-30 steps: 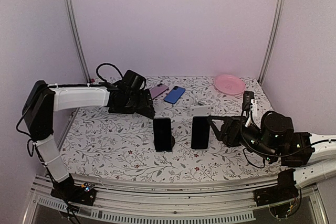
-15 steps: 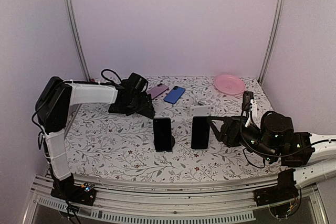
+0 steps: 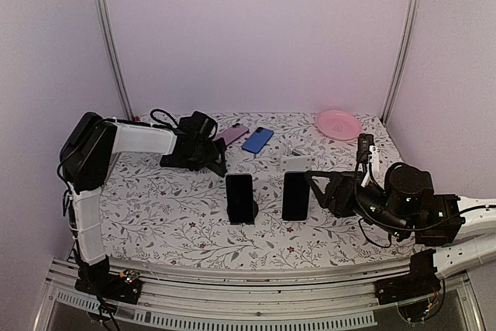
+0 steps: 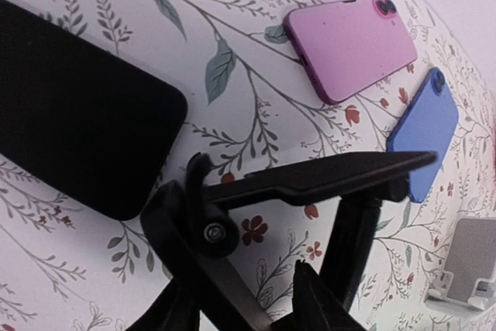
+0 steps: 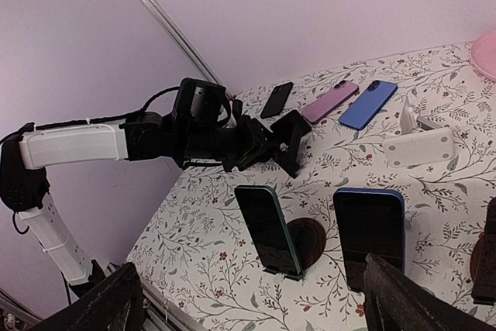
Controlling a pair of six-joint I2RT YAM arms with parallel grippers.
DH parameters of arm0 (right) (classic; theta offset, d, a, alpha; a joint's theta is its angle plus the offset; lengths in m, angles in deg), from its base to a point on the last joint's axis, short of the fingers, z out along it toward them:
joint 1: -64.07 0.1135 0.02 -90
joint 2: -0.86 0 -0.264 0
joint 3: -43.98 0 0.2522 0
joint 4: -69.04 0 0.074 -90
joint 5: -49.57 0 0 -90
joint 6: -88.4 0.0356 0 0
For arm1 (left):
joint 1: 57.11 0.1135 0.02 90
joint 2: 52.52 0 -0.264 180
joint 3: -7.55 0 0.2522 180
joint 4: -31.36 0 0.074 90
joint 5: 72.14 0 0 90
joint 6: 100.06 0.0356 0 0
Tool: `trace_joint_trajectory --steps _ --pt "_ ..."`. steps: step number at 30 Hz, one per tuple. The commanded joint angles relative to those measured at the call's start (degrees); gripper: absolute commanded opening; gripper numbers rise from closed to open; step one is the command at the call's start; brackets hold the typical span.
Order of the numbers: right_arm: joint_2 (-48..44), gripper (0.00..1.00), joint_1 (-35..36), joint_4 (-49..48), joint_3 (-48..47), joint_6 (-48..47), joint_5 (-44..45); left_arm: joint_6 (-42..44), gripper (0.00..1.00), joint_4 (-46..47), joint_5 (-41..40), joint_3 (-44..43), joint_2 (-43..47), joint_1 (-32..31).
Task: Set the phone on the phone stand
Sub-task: Pick up the phone stand from the center of the board.
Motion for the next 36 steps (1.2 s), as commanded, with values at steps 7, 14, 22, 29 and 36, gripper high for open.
trace_joint_trajectory --steps 7,14,22,29,36 --pt "2.6 0.99 0.3 -0.2 -3.0 -0.8 -1.7 3.7 0.01 2.1 -0.8 11.7 9.6 0.8" --pt "7.1 0.99 0.3 1.1 -7.7 -1.9 -4.3 10.9 0.00 10.1 0.3 25.1 24.6 0.6" --pt "13.4 0.99 0.4 0.4 -13.6 -2.6 -6.0 16.2 0.00 20.6 7.1 42.7 50.2 -0.3" --pt "18.9 0.99 0.9 -5.4 -16.8 0.2 -10.0 24.9 0.00 26.7 7.2 49.8 67.5 -9.7" --pt "23.9 0.99 3.0 -10.9 -19.0 3.1 -12.5 36.4 0.00 36.1 -1.5 53.5 72.2 -22.5"
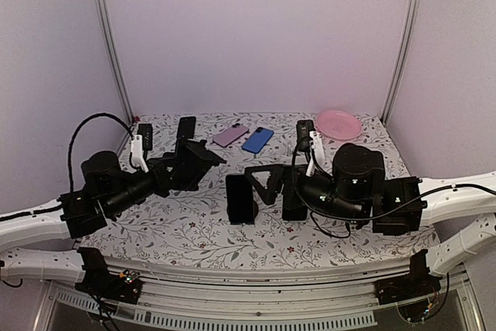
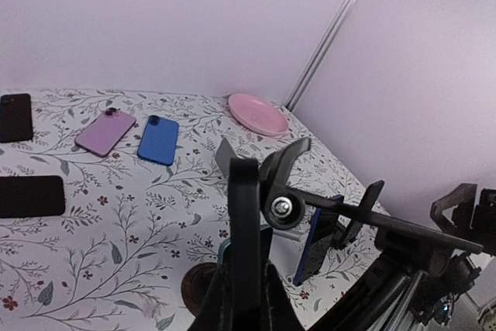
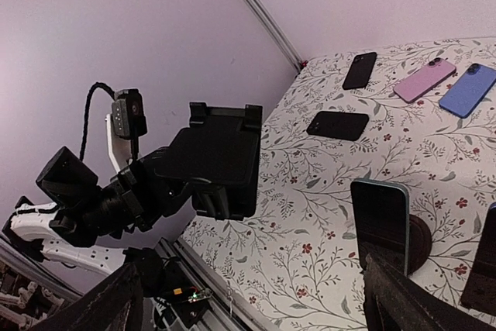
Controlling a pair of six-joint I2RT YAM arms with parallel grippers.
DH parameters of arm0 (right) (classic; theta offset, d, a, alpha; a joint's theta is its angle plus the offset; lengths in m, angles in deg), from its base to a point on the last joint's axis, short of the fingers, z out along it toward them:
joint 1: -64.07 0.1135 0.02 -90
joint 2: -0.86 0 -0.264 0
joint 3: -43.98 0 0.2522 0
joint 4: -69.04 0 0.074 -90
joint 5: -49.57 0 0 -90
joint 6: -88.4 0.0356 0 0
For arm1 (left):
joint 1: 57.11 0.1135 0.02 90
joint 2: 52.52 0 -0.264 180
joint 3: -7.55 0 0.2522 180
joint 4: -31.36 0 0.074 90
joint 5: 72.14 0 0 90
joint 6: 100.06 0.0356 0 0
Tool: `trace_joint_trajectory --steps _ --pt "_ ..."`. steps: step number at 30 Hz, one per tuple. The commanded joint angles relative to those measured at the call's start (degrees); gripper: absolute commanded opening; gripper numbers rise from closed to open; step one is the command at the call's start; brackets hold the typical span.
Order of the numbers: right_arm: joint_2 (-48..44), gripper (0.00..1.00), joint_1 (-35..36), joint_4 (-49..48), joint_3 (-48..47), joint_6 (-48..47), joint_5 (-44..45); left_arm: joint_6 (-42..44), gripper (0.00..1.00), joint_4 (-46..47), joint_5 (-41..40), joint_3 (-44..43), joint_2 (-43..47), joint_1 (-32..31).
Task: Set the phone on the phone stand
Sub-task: Pick up the phone stand from the center of the board, then pass from the left arm to the right
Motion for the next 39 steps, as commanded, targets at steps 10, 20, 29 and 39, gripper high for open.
trace_joint_trajectory --steps 10,20,29,39 --pt "0.9 0.97 0.9 -12.2 2.0 16.0 -7.7 27.4 0.00 32.4 -24.4 3.3 -5.0 -19.7" --pt "2.5 0.90 0.8 -23.8 5.0 23.4 -12.4 38.9 0.00 50.5 -20.7 4.6 -11.4 -21.2" --pt "5.5 0.71 0.9 -27.9 3.4 26.8 -14.1 38.8 0.00 55.2 -20.7 5.2 -14.2 -21.5" --pt "6.9 0.57 0.9 -29.1 2.2 27.6 -9.9 37.9 0.00 56.5 -18.8 8.1 -13.4 -21.7"
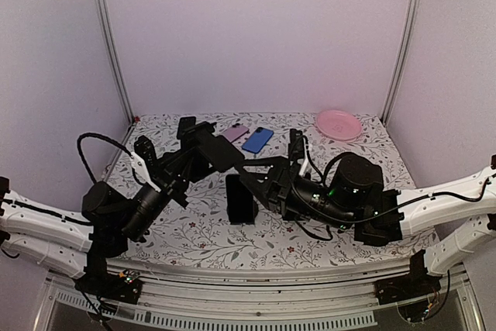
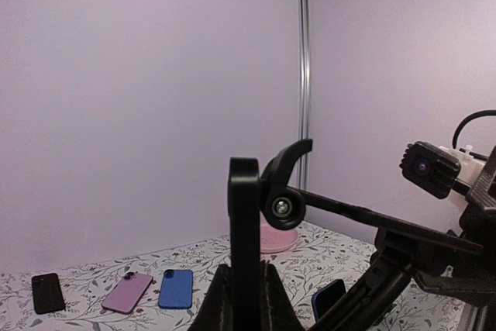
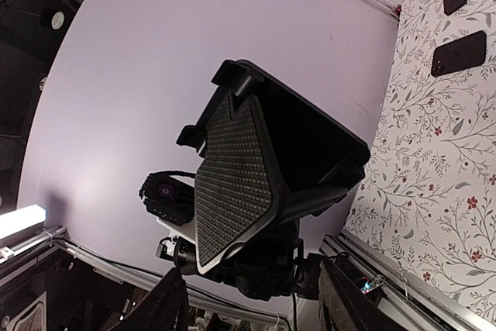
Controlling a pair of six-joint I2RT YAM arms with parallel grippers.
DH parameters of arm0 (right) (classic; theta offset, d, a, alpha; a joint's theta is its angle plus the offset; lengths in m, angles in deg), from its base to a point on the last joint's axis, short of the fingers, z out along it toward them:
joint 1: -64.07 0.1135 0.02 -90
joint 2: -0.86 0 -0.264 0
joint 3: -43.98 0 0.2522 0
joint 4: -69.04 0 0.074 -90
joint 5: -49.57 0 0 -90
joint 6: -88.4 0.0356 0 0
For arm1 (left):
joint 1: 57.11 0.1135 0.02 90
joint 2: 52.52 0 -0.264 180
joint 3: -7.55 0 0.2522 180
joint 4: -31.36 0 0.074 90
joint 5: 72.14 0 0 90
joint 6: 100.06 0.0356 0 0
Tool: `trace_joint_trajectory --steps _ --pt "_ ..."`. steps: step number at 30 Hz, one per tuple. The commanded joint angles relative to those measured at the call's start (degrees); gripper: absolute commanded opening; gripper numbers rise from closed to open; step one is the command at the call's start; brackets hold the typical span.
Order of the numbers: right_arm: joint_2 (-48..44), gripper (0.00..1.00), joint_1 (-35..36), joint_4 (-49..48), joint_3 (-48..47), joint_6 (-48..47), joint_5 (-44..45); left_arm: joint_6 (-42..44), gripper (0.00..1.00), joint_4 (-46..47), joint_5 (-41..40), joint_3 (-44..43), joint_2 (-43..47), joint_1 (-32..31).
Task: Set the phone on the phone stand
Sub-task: Pass from the left arm to the right
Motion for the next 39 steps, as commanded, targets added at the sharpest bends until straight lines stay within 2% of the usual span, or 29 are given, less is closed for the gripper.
trace_joint_trajectory --steps 1,6,22,31,33,37,39 --pt "0.8 0.55 0.1 -2.4 -2.6 0.0 2.0 -0.1 0.00 4.2 1.9 1.5 1.0 -1.0" --pt "2.7 0.42 0.1 -2.6 -4.4 0.5 0.6 0.6 0.00 6.5 1.3 2.8 0.4 -1.0" --pt "7.5 0.31 -0.6 -3.4 -8.5 3.2 -0.8 2.0 0.00 15.4 -1.6 6.5 -0.2 -1.7" --pt "8.9 0.24 -1.6 -4.1 -9.2 4.7 -0.6 3.5 0.00 17.5 -1.8 8.1 0.1 -1.9" --pt "9.4 0.20 -1.9 -4.1 -9.6 4.9 -1.0 3.8 0.00 17.5 -1.5 8.4 0.2 -1.9" --pt "10.6 0.07 -2.2 -3.8 -10.8 5.0 -1.7 4.1 0.00 17.2 -1.7 8.9 0.9 -2.0" --pt "11.2 0.04 -2.3 -3.3 -11.3 4.9 -1.8 3.6 0.00 17.2 -2.8 9.6 1.4 -2.0"
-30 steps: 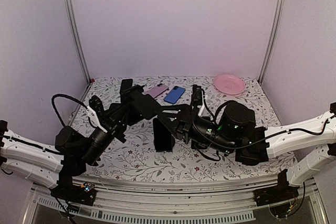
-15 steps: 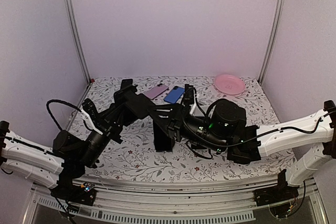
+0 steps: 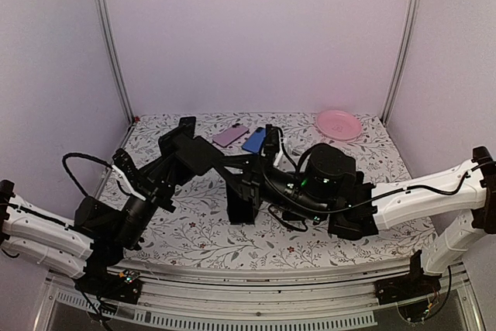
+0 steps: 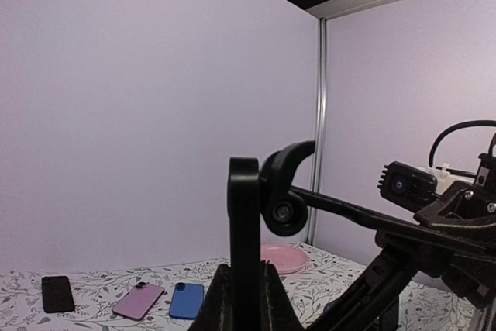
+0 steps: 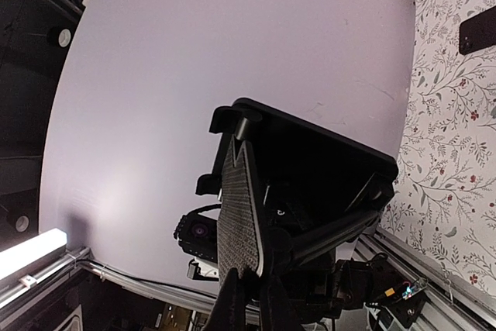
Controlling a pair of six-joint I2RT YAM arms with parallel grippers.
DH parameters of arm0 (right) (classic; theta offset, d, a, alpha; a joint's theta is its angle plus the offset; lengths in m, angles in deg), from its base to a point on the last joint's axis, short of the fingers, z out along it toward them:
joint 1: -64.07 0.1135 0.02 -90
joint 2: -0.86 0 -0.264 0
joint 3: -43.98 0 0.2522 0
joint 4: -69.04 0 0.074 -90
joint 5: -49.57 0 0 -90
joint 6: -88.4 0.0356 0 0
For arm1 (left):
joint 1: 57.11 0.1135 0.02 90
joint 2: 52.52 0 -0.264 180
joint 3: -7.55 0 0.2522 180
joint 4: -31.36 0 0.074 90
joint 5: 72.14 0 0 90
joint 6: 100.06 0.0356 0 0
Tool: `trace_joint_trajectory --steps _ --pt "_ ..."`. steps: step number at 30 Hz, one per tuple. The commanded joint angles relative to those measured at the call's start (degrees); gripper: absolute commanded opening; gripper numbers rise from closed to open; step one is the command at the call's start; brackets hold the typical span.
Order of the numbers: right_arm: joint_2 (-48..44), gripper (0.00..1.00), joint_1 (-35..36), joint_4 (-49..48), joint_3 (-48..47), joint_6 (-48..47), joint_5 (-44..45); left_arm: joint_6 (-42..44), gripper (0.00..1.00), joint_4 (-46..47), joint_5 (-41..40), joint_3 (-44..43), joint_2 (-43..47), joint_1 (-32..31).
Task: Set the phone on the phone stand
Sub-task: Pass from the left arm to the right
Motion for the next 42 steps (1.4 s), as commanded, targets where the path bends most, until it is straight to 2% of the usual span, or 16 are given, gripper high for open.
trace_joint_trajectory --steps 1,4,5,8,11,15,16,21,26,31,37,42 --pt "1.8 0.03 -0.7 -0.6 -2.7 -1.6 -0.2 0.3 0.00 1.6 -1.1 1.5 1.5 -1.2" --pt "2.5 0.02 -0.7 0.5 -3.4 -2.5 0.2 -1.3 0.04 -0.3 -2.9 2.3 2.6 -1.1" --pt "2.6 0.02 -0.7 0.8 -3.6 -2.8 0.4 -2.2 0.07 -1.4 -3.6 2.4 3.0 -1.1" --pt "3.3 0.02 -0.7 2.2 -4.4 -3.9 1.1 -5.3 0.28 -5.1 -7.3 3.0 4.5 -1.1" --pt "4.0 0.02 -0.8 3.5 -5.2 -5.1 1.8 -7.9 0.58 -7.1 -9.6 4.1 5.7 -1.0" --pt "5.6 0.02 -0.8 6.0 -7.4 -7.2 2.5 -13.1 0.78 -11.8 -13.2 5.2 7.0 -1.0" --pt "6.3 0.02 -0.7 7.0 -8.2 -8.4 2.6 -15.4 0.81 -13.4 -14.7 5.5 7.7 -0.9" --pt "8.8 0.02 -0.8 12.1 -12.8 -13.1 3.2 -24.9 0.88 -23.3 -19.4 7.2 12.5 -0.9" --pt "11.6 0.02 -1.4 18.6 -18.7 -19.4 3.6 -36.9 0.90 -41.1 -22.0 8.1 20.7 -0.8" --pt "14.7 0.01 -2.8 24.3 -24.1 -25.6 2.5 -54.1 0.91 -62.5 -25.3 8.9 31.1 -0.7" --pt "18.6 0.01 -4.8 30.3 -31.1 -33.3 -1.8 -63.5 0.90 -78.7 -26.7 8.5 39.6 -0.7" --pt "22.2 0.01 -5.0 40.6 -39.0 -41.6 -3.7 -66.5 0.92 -93.6 -31.0 1.5 42.3 -0.7"
